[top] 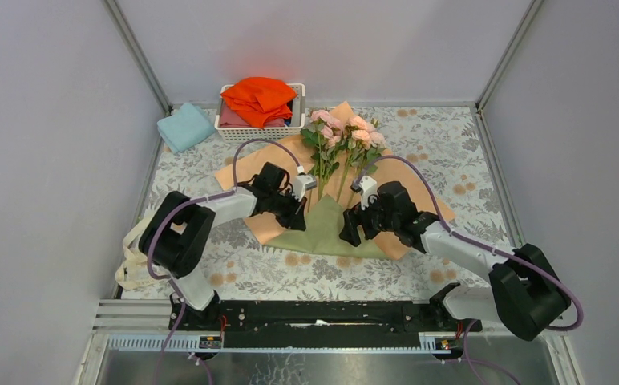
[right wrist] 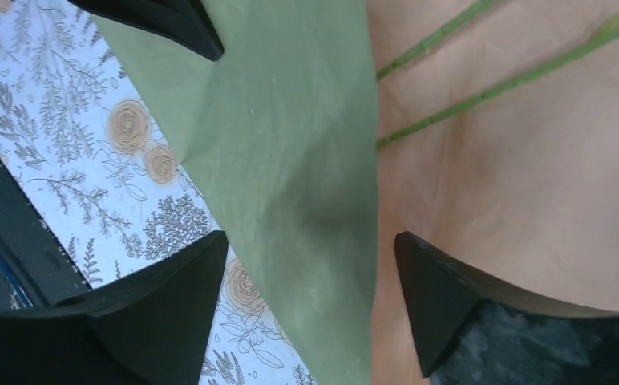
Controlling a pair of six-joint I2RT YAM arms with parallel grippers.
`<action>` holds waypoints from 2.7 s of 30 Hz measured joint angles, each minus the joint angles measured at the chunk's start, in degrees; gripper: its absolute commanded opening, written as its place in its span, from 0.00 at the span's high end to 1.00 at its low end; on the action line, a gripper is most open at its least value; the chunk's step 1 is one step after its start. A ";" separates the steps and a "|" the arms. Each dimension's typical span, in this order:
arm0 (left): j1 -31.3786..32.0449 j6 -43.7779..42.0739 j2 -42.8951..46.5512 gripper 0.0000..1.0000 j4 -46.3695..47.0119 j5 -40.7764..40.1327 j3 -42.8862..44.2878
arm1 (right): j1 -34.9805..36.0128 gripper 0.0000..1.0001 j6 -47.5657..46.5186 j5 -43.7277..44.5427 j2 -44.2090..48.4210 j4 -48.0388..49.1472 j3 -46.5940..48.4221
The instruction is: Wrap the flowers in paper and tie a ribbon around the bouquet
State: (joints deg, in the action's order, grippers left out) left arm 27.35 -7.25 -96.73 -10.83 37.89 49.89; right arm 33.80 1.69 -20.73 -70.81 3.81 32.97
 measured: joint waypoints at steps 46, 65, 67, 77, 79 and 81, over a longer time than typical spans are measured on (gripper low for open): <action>9.01 -15.69 1.75 0.77 -13.42 -12.83 1.77 | -4.15 0.58 12.26 13.22 -17.11 -15.15 15.69; 8.98 -15.41 1.73 0.78 -13.33 -13.94 1.77 | -6.80 1.00 26.08 -3.04 -16.48 -9.62 3.78; 8.98 -15.41 1.73 0.78 -13.31 -14.14 1.77 | -9.70 1.00 27.43 -4.59 -15.89 -8.37 2.03; 8.98 -15.39 1.73 0.78 -13.29 -14.56 1.79 | -23.65 1.00 31.89 -1.79 -0.70 -11.34 -9.31; 8.98 -15.41 1.75 0.78 -13.29 -14.58 1.79 | -27.04 1.00 33.31 0.11 1.95 -12.24 -10.43; 8.98 -15.41 1.75 0.78 -13.29 -14.58 1.79 | -29.81 1.00 34.77 3.39 5.09 -13.20 -11.30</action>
State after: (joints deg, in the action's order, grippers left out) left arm 36.34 -22.65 -94.98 -24.12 23.31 51.68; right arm 3.99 36.47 -17.34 -65.71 -9.39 21.67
